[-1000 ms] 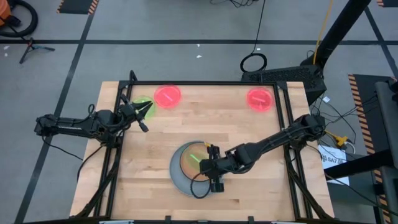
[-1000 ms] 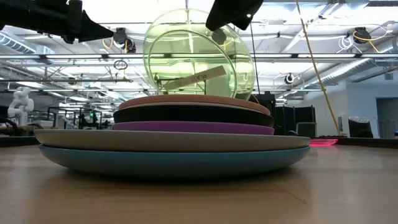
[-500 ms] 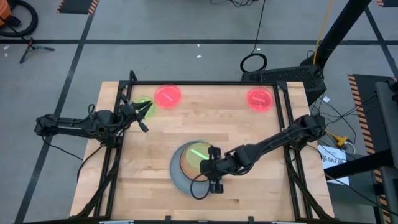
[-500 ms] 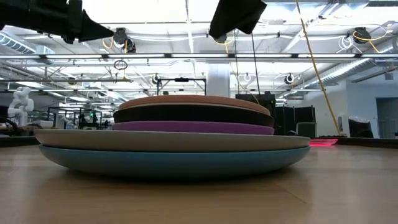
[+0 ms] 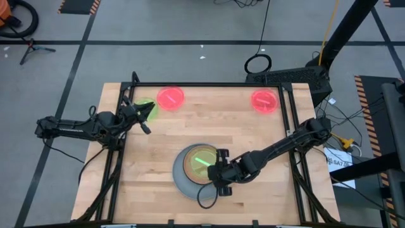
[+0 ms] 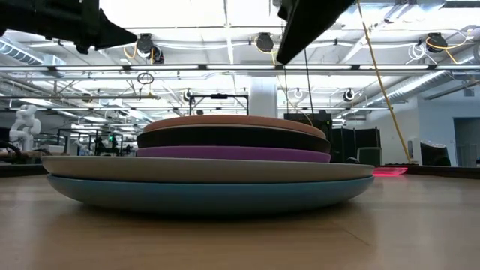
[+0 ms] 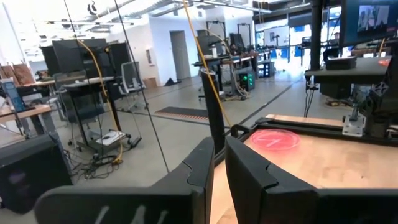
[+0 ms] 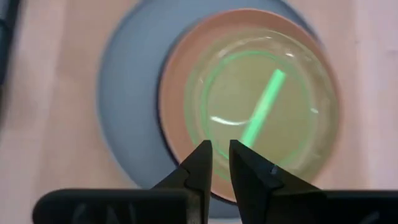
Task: Stack plastic plates
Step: Stack the left red transparent plate on top of the green transparent plate
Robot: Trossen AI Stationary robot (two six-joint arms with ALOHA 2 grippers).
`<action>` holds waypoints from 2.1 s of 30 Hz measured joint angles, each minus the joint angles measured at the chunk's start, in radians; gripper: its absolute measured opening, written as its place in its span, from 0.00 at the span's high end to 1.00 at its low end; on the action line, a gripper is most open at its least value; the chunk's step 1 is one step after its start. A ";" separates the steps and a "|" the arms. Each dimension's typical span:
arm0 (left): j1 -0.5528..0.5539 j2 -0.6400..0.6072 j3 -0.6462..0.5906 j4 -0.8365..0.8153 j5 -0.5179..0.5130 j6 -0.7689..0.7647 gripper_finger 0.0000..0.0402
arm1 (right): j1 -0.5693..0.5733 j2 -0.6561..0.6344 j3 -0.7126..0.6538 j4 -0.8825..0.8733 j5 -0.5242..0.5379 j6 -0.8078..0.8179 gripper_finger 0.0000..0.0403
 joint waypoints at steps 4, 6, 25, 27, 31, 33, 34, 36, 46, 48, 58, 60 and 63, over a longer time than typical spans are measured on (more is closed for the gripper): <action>0.000 0.000 0.000 0.000 0.000 -0.033 0.88 | 0.032 0.000 0.000 -0.028 0.110 -0.041 0.88; 0.000 0.000 0.000 -0.001 0.000 -0.051 0.88 | 0.043 0.000 0.000 -0.026 0.141 -0.075 0.88; -0.003 0.152 0.000 -0.209 0.032 -0.512 0.88 | -0.007 -0.029 -0.004 -0.032 0.188 -0.371 0.88; -0.003 0.175 0.000 -0.205 0.038 -0.514 0.88 | -0.019 -0.061 -0.036 -0.005 0.170 -0.402 0.88; -0.003 0.200 0.000 -0.180 0.039 -0.535 0.88 | -0.059 -0.193 -0.203 0.166 0.120 -0.443 0.88; -0.003 0.206 0.000 -0.178 0.039 -0.550 0.88 | -0.088 -0.277 -0.316 0.280 0.107 -0.444 0.88; -0.003 0.210 0.000 -0.171 0.039 -0.562 0.88 | -0.101 -0.317 -0.374 0.342 0.107 -0.442 0.88; -0.003 0.219 0.000 -0.163 0.039 -0.585 0.88 | -0.123 -0.393 -0.487 0.452 0.107 -0.438 0.88; 0.017 0.330 0.000 -0.040 0.039 -0.614 0.88 | -0.214 -0.717 -0.783 0.742 0.110 -0.522 0.88; 0.036 0.359 0.004 0.002 0.039 -0.612 0.88 | -0.226 -0.773 -0.812 0.815 0.086 -0.547 0.88; 0.117 0.562 0.310 -0.340 0.100 -0.594 0.88 | -0.257 -0.902 -1.137 1.357 -0.122 -0.710 0.88; 0.139 0.618 0.394 -0.460 0.099 -0.559 0.88 | -0.272 -0.924 -1.174 1.391 -0.090 -0.713 0.88; 0.185 0.709 0.504 -0.639 0.101 -0.498 0.88 | -0.306 -0.960 -1.200 1.395 -0.056 -0.699 0.88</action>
